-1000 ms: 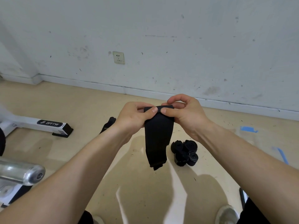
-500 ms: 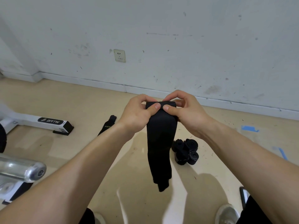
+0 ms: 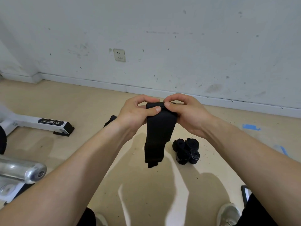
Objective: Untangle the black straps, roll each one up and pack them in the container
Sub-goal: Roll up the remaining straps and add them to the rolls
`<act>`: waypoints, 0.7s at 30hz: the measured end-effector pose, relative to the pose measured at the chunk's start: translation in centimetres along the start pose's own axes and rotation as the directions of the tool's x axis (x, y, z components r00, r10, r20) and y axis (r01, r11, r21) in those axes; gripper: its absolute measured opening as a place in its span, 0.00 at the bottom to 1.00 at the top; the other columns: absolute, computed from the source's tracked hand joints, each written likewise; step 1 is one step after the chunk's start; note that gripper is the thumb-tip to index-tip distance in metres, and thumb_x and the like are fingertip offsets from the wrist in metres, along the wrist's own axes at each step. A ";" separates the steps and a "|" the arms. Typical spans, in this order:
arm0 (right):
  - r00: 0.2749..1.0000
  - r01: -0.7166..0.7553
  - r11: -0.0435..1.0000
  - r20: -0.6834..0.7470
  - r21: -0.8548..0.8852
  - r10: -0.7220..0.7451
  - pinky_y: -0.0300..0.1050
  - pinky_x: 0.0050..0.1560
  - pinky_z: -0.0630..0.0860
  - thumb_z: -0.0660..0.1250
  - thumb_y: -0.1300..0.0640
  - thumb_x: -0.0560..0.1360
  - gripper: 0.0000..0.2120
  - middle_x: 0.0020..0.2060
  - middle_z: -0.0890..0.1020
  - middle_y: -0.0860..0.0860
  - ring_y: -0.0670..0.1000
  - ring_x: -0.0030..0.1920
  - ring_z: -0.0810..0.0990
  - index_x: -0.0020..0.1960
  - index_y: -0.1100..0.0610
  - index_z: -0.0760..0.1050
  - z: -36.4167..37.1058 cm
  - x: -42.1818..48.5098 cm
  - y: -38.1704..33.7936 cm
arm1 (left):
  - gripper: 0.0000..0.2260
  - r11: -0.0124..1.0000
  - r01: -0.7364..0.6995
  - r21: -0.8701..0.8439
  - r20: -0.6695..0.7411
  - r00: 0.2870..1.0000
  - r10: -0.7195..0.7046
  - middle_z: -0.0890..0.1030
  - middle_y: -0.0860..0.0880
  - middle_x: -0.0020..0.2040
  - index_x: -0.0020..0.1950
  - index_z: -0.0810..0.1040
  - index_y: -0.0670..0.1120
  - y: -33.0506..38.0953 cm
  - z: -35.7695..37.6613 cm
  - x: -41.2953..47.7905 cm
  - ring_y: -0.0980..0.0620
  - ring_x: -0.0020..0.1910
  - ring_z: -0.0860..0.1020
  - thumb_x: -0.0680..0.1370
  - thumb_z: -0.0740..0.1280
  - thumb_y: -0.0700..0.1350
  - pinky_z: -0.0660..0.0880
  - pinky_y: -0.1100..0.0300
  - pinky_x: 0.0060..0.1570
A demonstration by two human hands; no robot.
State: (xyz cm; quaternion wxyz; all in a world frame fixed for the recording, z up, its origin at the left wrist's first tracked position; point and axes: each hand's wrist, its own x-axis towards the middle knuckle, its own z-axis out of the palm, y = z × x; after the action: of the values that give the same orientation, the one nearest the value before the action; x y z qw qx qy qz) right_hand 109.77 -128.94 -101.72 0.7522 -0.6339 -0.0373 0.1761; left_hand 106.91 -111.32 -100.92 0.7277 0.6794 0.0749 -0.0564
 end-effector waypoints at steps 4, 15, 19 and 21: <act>0.997 0.044 0.999 -0.060 -0.023 -0.046 0.47 0.49 0.81 0.72 0.69 0.75 0.07 0.42 0.82 0.58 0.55 0.43 0.83 0.47 0.59 0.82 0.1 0.2 0.4 | 0.11 0.992 0.065 -0.112 -0.007 0.998 -0.066 0.86 0.42 0.45 0.54 0.83 0.43 0.1 0.1 -0.2 0.49 0.41 0.86 0.76 0.72 0.29 0.81 0.63 0.41; 0.979 0.133 0.950 -0.112 -0.283 -0.171 0.51 0.54 0.80 0.77 0.67 0.70 0.09 0.39 0.84 0.48 0.49 0.44 0.82 0.40 0.54 0.84 0.6 0.0 0.5 | 0.09 0.962 0.252 -0.107 0.144 0.961 -0.236 0.88 0.46 0.52 0.59 0.84 0.40 0.0 -0.5 -0.1 0.55 0.50 0.86 0.80 0.71 0.41 0.81 0.67 0.46; 0.979 0.154 0.948 -0.083 -0.280 -0.184 0.48 0.50 0.79 0.76 0.68 0.71 0.09 0.39 0.83 0.49 0.49 0.42 0.81 0.42 0.55 0.82 0.5 0.0 0.4 | 0.07 0.973 0.194 -0.126 0.122 0.976 -0.179 0.88 0.46 0.49 0.56 0.85 0.40 -0.1 -0.4 0.1 0.54 0.47 0.87 0.81 0.69 0.41 0.80 0.67 0.43; 0.994 0.086 0.983 -0.050 -0.164 -0.096 0.49 0.47 0.79 0.74 0.68 0.73 0.11 0.42 0.82 0.53 0.53 0.42 0.81 0.50 0.56 0.80 0.2 0.0 0.3 | 0.09 0.978 0.175 -0.111 0.122 0.979 -0.161 0.88 0.44 0.51 0.59 0.84 0.38 -0.1 -0.3 0.1 0.52 0.48 0.87 0.81 0.69 0.39 0.81 0.66 0.45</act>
State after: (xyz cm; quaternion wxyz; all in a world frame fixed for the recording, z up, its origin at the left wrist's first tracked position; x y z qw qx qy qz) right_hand 109.64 -128.69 -101.96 0.7062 -0.6954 -0.0590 0.1196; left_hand 106.97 -111.02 -101.07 0.7633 0.6210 0.0941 -0.1514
